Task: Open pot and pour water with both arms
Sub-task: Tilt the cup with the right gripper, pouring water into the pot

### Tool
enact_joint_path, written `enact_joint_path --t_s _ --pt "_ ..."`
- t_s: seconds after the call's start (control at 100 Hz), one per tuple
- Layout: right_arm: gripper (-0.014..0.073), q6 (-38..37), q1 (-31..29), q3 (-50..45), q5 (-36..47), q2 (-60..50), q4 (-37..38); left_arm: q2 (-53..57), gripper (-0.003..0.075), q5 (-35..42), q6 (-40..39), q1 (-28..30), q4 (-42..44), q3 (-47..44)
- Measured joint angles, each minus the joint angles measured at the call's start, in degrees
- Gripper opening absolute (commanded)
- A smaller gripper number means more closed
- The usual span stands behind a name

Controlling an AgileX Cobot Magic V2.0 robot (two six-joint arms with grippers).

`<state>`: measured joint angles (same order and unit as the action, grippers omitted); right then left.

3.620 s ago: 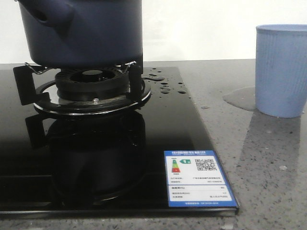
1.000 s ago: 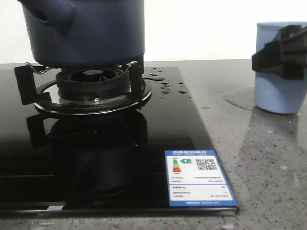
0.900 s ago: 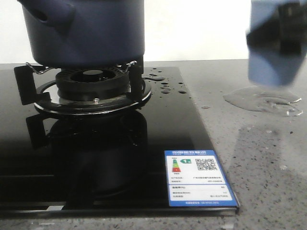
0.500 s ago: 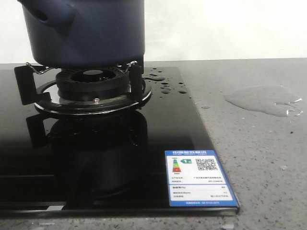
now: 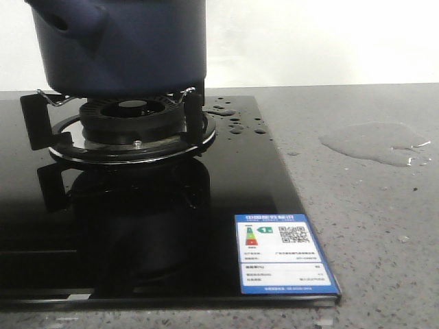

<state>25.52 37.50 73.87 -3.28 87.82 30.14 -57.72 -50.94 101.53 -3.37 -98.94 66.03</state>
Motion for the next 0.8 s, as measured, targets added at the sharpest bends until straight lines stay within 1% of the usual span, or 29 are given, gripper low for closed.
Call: enact_joint_path --t_s 0.23,0.39,0.51,0.56,0.8 --pt "0.0166 0.0 0.0 0.1 1.4 3.1 20.1 0.0 0.0280 0.0 0.0 0.0 0.0 0.0" --pt "0.0166 0.0 0.0 0.7 2.1 4.4 31.4 0.0 0.0280 0.0 0.0 0.0 0.0 0.0" --pt "0.0166 0.0 0.0 0.9 1.9 4.7 43.4 0.0 0.0280 0.0 0.0 0.0 0.0 0.0" --pt "0.0166 0.0 0.0 1.2 1.1 4.8 47.2 0.0 0.0280 0.0 0.0 0.0 0.0 0.0" --pt "0.0166 0.0 0.0 6.0 -1.4 6.1 58.2 0.0 0.0280 0.0 -0.1 0.0 0.0 0.0"
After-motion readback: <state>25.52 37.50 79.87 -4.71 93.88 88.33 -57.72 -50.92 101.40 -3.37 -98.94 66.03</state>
